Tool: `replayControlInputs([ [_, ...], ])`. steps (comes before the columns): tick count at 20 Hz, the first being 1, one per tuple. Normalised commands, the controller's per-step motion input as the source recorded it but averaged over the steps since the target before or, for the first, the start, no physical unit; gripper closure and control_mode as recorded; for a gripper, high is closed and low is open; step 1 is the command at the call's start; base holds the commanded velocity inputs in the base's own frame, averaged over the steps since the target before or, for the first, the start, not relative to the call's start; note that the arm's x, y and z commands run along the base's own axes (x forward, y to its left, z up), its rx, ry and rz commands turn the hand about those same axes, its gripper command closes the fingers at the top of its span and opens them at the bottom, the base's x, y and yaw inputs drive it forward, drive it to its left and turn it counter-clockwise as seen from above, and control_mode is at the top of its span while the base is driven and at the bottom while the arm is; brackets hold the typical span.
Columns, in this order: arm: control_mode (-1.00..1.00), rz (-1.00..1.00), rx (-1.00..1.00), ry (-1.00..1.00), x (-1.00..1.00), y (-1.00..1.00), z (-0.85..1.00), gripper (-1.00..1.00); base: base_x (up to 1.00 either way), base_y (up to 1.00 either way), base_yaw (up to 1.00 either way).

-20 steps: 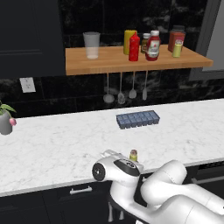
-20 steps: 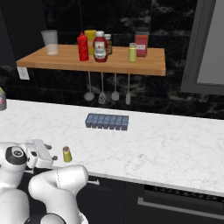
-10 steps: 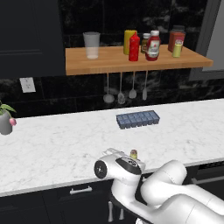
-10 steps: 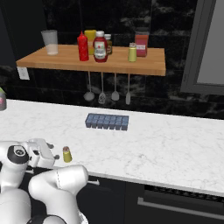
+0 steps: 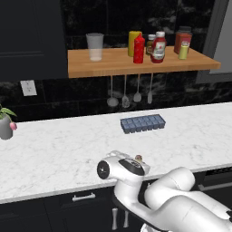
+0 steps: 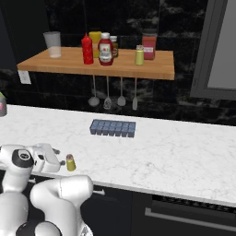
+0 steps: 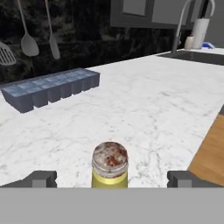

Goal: Put the shaker and condiment bottle from the counter next to their counterparts in the cabinet.

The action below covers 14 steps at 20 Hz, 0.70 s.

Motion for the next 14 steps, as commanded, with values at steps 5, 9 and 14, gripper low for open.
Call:
replayControlInputs([
  [5,-1.00,0.00,0.02,0.00,0.04,-0.32,-0.24,-1.00,0.00,0.00,0.00],
  [9,-1.00,0.00,0.03,0.00,0.00,-0.34,-0.30,-1.00,0.00,0.00,0.00],
  [14,-1.00,0.00,0.05,0.00,0.02,-0.43,-0.24,-1.00,0.00,0.00,0.00],
])
